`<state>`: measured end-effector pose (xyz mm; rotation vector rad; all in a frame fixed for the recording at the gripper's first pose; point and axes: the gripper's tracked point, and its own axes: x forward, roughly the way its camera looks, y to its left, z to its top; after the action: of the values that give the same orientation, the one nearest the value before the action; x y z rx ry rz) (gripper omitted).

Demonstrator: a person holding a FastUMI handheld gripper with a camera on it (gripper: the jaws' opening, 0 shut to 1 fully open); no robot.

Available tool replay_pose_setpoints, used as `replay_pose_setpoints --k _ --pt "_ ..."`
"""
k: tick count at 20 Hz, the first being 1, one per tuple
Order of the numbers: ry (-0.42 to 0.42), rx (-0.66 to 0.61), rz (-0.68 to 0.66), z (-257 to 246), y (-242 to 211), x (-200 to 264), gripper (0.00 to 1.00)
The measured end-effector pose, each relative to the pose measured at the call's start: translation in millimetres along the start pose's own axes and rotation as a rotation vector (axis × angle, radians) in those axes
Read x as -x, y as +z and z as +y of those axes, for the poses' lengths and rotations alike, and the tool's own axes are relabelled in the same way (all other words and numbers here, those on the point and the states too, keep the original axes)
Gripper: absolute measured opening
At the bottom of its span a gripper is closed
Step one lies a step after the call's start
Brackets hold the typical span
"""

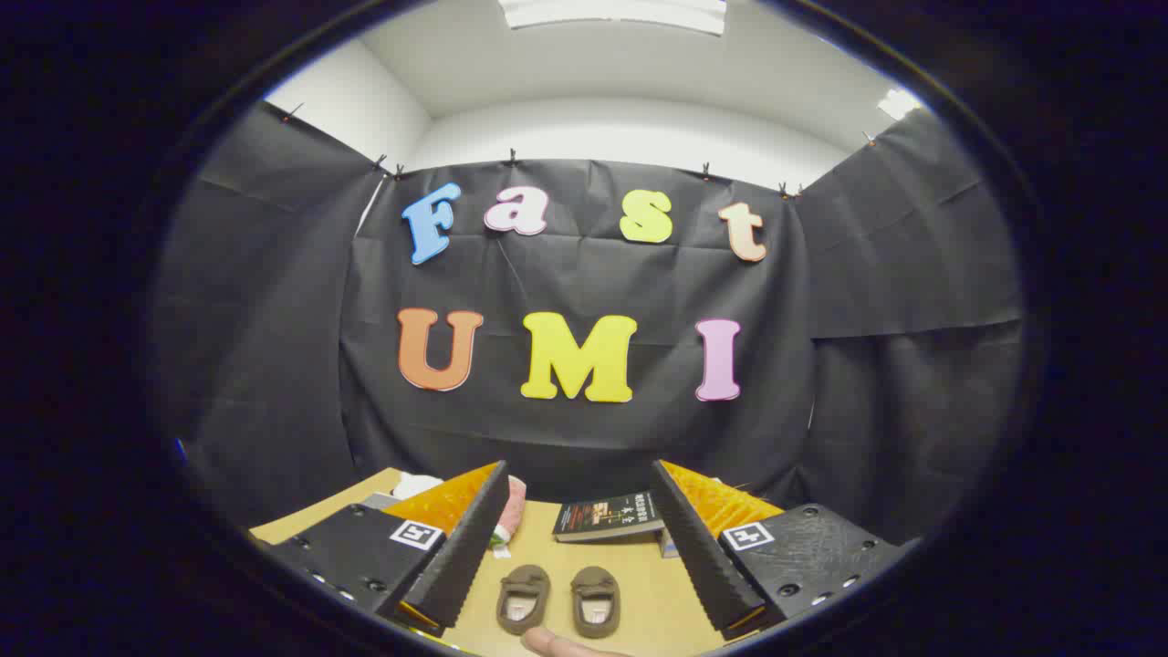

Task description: Open the storage box then place both shoes into the box .Put the left shoe in first, then the right shoe, with the right side of both shoes facing outward in a uniform manner.

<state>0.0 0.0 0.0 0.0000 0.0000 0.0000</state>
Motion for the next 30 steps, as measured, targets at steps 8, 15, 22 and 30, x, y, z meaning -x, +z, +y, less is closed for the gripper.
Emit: replay_pose_setpoints --k 8,15,22,30 --pt "-0.020 -0.014 0.002 -29.7 0.9 -2.5 0.95" --pt "-0.045 -0.014 0.064 -51.7 -25.0 -10.9 0.95" --pt "-0.023 0.002 0.133 -40.8 -52.1 -33.0 0.95" --pt "0.182 0.008 0.236 31.7 -121.2 -75.8 0.95"
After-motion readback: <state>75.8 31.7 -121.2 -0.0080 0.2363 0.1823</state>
